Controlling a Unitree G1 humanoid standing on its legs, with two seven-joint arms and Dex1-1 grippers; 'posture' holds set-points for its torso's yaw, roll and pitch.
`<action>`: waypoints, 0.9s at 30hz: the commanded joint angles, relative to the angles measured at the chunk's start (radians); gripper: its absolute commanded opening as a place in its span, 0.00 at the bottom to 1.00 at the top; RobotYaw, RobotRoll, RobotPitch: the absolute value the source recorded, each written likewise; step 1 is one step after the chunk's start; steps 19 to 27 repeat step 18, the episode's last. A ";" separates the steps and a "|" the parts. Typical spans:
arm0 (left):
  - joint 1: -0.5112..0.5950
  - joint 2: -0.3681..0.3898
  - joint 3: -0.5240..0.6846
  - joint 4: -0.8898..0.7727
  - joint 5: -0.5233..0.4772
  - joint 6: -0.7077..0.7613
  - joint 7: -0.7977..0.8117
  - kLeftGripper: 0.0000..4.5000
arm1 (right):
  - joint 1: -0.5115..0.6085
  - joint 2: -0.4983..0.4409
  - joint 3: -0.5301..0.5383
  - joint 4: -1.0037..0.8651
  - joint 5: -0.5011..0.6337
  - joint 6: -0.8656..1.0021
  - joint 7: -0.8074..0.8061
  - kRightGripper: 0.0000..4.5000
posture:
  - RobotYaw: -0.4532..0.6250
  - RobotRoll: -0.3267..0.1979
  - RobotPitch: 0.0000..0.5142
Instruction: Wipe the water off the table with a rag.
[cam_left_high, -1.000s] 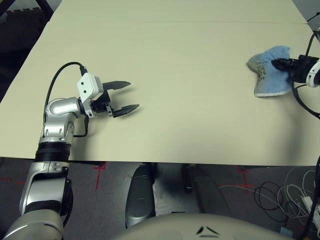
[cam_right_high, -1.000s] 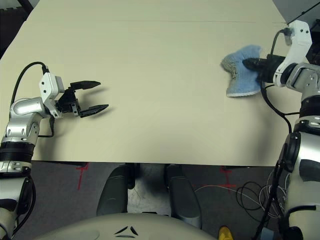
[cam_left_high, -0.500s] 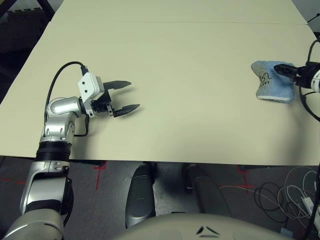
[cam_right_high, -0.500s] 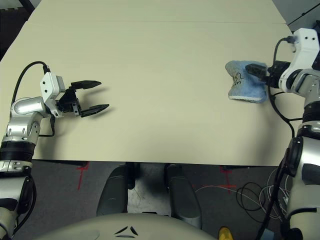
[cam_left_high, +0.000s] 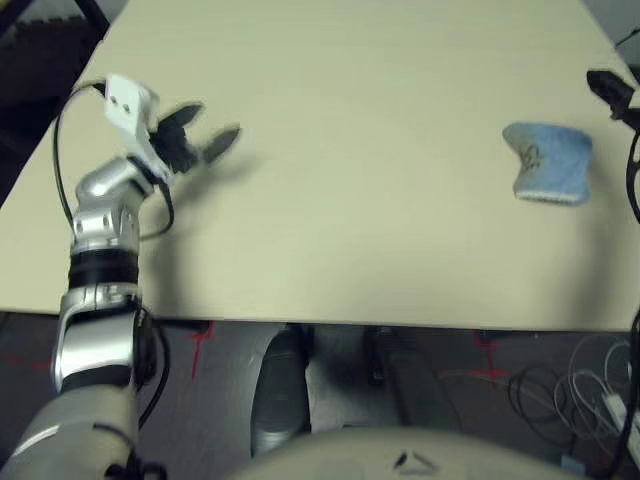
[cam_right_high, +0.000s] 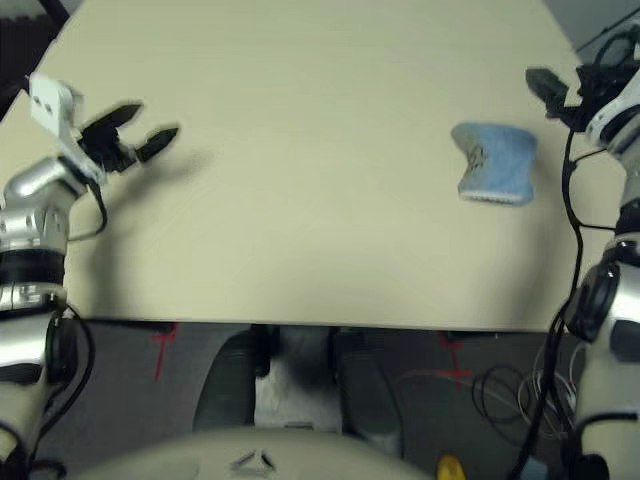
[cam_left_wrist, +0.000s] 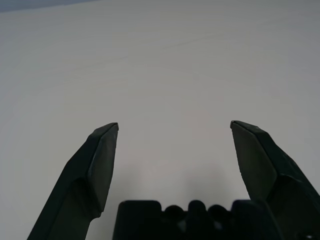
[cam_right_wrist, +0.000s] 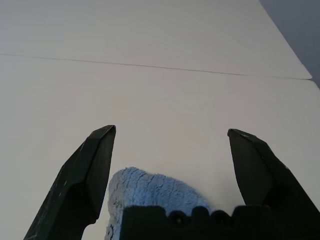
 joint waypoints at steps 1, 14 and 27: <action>-0.017 0.015 0.027 0.102 0.041 -0.053 0.099 1.00 | 0.042 0.016 -0.033 0.017 0.009 -0.068 -0.034 0.99 | 0.54 0.62 0.44; -0.037 0.007 0.073 0.238 0.053 -0.205 0.233 1.00 | 0.114 0.109 -0.099 0.001 0.058 -0.216 -0.141 0.99 | 0.54 0.62 0.42; -0.049 0.008 0.090 0.266 0.053 -0.228 0.272 1.00 | 0.122 0.126 -0.106 0.001 0.064 -0.246 -0.161 0.99 | 0.54 0.62 0.42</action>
